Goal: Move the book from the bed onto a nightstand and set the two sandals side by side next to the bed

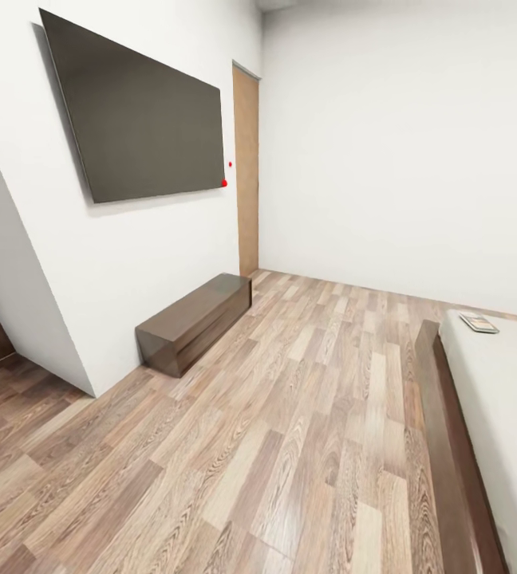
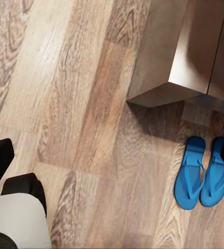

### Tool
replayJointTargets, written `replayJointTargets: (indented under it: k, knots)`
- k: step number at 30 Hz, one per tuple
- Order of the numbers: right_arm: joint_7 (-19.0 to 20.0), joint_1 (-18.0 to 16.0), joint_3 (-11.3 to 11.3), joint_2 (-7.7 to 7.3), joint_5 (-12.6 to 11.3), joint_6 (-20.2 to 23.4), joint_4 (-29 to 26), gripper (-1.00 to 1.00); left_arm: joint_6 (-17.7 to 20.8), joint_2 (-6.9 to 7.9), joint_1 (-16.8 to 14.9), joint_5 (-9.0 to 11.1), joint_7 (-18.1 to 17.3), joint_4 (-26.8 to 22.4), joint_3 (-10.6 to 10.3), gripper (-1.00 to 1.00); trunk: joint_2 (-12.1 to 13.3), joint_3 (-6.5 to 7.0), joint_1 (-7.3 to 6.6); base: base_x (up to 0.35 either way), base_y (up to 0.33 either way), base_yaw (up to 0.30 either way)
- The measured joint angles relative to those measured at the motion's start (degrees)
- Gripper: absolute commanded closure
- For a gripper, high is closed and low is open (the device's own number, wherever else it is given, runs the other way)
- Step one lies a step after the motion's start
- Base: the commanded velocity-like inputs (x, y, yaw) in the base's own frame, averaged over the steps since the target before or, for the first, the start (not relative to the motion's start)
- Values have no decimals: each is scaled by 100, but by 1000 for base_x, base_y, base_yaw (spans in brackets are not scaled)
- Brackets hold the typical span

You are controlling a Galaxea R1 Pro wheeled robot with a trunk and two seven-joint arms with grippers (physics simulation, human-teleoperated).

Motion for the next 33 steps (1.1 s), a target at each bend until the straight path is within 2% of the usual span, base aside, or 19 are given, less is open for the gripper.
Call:
replayJointTargets:
  k: [3, 7, 8, 20, 24, 33]
  knots:
    - [2, 0, 1, 13, 0, 0, 0, -100, 2, -1, 0, -2, -3, -1, -53, -100, 120, 54, -66, 0, 0, -1]
    - [23, 32, 9, 100, 5, -4, 1, -100, 7, -52, 0, -9, -11, -3, -266, -100, 281, 126, -154, 0, 0, 0]
    - [23, 32, 7, 101, 4, -4, 1, -100, 7, -52, 0, -7, -11, -3, -265, -100, 321, 144, -176, 0, 0, 0]
    - [45, 120, 21, 373, 10, -7, 0, -100, 10, -273, 0, -11, -22, -12, -687, -100, 803, 359, -439, 0, 0, 0]
    - [49, 138, 27, 473, 12, -6, 0, -100, 10, -376, 0, -12, -25, -11, -913, -100, 963, 431, -527, 0, 0, 0]
    - [55, 160, 31, 537, 12, -1, 4, -100, 10, -493, 0, -13, -26, -13, -1090, -100, 1324, 593, -725, 0, 0, 0]
